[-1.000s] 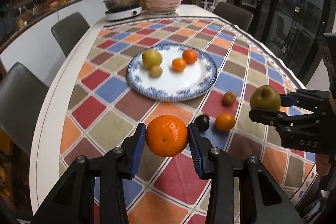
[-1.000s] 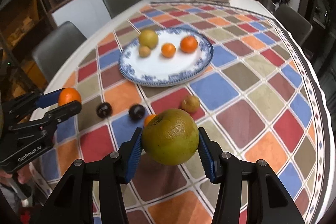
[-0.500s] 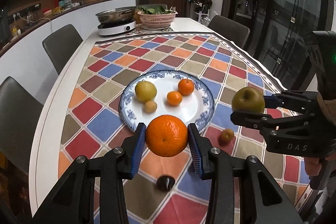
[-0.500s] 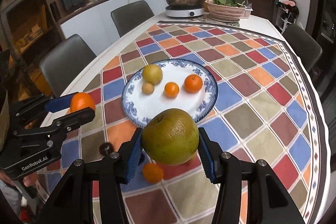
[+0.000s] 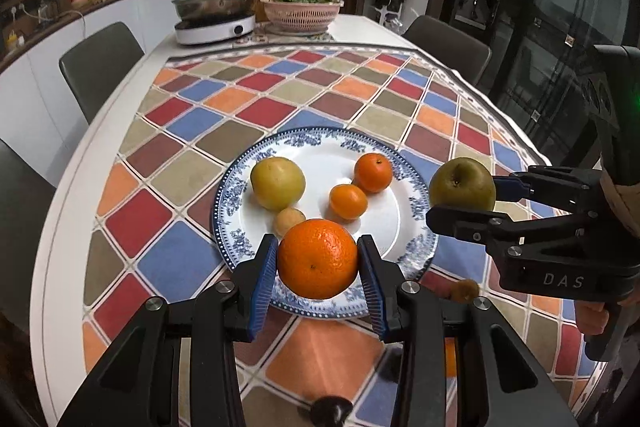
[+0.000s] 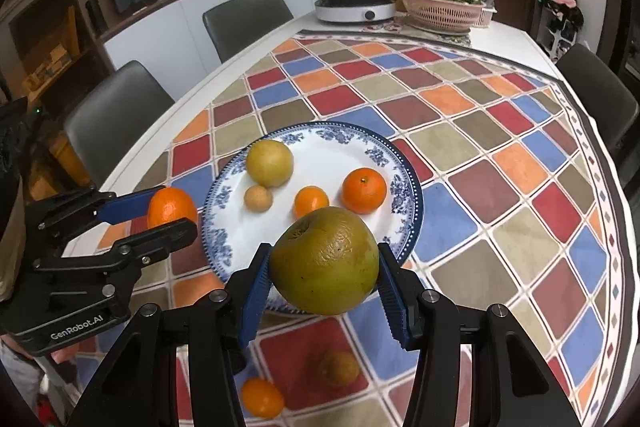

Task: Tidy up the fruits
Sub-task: 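Carry the orange and green apple over the plate with both tools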

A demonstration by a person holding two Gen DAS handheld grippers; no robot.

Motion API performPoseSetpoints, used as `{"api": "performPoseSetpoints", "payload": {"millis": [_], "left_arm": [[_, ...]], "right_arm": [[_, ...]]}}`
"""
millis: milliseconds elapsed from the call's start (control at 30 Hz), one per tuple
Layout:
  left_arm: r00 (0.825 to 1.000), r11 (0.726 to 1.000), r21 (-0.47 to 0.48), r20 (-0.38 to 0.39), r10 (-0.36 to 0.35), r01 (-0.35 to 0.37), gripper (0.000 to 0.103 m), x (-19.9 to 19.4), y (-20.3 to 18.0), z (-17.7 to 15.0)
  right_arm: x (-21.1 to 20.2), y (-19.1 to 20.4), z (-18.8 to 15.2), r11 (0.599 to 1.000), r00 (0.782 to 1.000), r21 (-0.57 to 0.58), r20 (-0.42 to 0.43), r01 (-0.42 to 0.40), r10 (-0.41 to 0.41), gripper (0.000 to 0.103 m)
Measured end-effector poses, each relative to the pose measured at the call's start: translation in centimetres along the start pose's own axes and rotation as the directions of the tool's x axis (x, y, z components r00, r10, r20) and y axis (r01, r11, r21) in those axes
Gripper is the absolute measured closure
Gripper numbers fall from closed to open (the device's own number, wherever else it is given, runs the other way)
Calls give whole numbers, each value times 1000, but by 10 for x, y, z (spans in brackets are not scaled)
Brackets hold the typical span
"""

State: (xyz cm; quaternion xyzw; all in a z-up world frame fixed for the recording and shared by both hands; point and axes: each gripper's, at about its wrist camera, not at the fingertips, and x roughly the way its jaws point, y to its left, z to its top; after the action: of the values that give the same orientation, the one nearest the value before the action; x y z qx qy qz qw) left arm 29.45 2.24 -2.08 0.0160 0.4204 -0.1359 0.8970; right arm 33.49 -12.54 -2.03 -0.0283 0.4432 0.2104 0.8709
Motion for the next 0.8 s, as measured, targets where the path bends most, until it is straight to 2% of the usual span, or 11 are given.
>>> {"api": "performPoseSetpoints", "payload": {"millis": [500, 567, 600, 633, 700, 800], "left_arm": [[995, 999, -38, -99, -30, 27, 63, 44, 12, 6], [994, 998, -45, -104, -38, 34, 59, 45, 12, 6], [995, 998, -46, -97, -35, 31, 53, 43, 12, 6], [996, 999, -43, -89, -29, 26, 50, 41, 12, 7], [997, 999, -35, -78, -7, 5, 50, 37, 12, 7], [998, 999, -32, -63, 21, -23, 50, 27, 13, 6]], "right_arm": [[52, -18, 6, 999, 994, 47, -103, -16, 21, 52], [53, -20, 7, 998, 994, 54, -107, -19, 25, 51], [54, -20, 8, 998, 994, 55, -109, -16, 22, 51], [54, -21, 9, 998, 994, 60, -104, -12, 18, 46], [48, -22, 11, 998, 997, 65, -71, -8, 13, 40], [35, -20, 15, 998, 999, 54, -30, 26, -24, 40]]}}
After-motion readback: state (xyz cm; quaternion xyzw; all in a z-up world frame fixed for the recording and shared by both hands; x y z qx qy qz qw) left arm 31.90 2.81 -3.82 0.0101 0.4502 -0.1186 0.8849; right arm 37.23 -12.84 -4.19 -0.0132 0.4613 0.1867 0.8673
